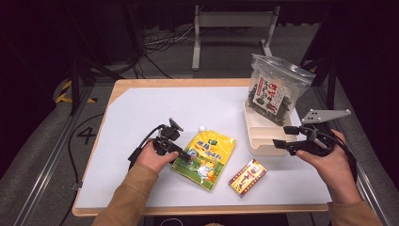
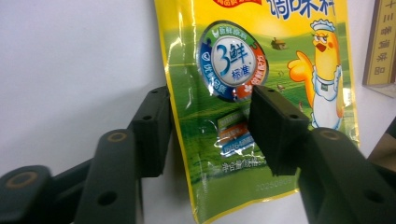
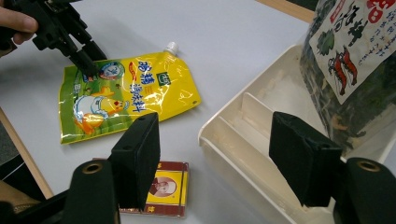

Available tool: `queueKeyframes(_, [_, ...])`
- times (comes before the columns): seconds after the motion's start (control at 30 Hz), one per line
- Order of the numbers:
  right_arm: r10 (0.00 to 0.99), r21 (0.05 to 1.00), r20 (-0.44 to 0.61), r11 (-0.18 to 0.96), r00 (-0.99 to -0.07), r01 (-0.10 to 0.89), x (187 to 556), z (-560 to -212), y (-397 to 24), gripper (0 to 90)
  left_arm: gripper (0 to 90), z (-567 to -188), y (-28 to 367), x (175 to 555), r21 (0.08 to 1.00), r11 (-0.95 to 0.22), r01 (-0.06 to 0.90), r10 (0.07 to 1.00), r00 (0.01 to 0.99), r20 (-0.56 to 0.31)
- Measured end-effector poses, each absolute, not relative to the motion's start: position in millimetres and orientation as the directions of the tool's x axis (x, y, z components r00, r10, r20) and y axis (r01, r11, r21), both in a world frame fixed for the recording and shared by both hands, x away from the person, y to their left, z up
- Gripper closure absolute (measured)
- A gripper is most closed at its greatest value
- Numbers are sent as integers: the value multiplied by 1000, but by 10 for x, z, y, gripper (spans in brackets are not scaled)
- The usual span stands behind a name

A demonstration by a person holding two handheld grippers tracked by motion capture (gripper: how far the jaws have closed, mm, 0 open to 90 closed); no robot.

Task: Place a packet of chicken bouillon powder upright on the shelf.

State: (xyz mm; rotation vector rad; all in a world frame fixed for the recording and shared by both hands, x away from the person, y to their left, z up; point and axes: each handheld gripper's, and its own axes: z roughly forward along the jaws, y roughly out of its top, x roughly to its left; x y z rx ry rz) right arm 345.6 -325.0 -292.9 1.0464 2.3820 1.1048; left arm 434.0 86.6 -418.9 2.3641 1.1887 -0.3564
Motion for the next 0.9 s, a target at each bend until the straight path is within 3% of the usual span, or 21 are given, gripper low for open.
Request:
queueKeyframes(0.23, [730, 753, 4, 447, -684, 482, 3445, -2937, -3234, 348, 560, -4198, 865, 4335, 282, -502, 818, 699, 575, -425])
queueKeyframes(0.4, [727, 755, 9, 446, -687, 481, 3447, -2938, -3219, 353, 773, -4183, 829, 4299, 291, -519, 803, 714, 595, -368])
queueKeyframes(0.6, [722, 752, 12, 449, -692, 482, 3457, -2948, -3196, 358, 900, -4171, 796, 4264, 304, -533, 789, 734, 610, -298])
queueKeyframes(0.9, [719, 749, 23, 448, -695, 488, 3464, -2969, -3185, 370, 900, -4116, 815, 4233, 354, -530, 771, 715, 631, -302])
